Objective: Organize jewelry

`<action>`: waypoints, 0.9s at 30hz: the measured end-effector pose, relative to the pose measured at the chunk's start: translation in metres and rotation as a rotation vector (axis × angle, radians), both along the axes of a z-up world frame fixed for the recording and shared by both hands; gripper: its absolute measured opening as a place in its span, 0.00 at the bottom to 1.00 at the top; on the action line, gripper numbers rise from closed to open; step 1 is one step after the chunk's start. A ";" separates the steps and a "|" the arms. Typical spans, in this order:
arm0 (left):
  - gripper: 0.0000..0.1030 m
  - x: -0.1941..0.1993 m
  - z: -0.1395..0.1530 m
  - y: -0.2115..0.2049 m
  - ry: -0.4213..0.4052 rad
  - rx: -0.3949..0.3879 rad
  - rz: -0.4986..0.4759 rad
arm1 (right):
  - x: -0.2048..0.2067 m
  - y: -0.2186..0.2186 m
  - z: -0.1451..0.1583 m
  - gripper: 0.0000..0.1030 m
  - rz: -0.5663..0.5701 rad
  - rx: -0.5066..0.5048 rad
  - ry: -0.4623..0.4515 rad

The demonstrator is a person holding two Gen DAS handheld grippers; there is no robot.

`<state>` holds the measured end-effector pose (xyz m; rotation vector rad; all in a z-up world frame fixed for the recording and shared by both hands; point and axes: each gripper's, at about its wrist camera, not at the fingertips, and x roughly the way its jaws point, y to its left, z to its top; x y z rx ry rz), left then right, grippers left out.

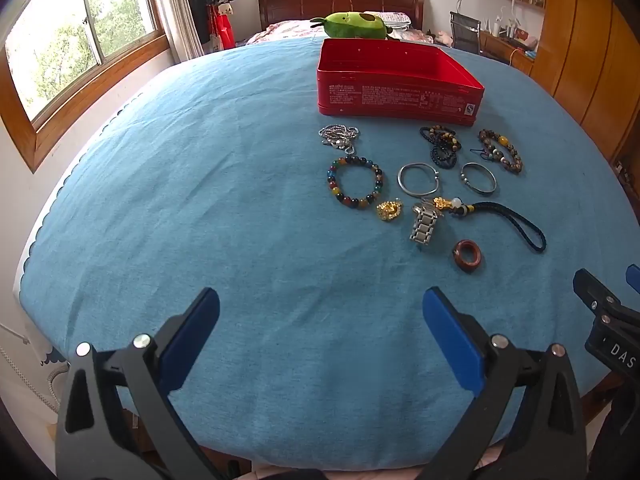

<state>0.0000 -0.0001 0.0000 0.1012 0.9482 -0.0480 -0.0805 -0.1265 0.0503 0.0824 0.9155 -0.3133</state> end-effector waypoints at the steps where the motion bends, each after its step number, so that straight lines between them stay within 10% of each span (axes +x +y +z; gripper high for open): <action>1: 0.97 0.000 0.000 0.000 0.000 0.000 0.000 | 0.000 0.000 0.000 0.96 0.000 0.000 0.000; 27: 0.97 0.000 0.000 0.000 0.001 -0.001 -0.001 | 0.002 0.001 -0.004 0.96 0.002 0.007 0.004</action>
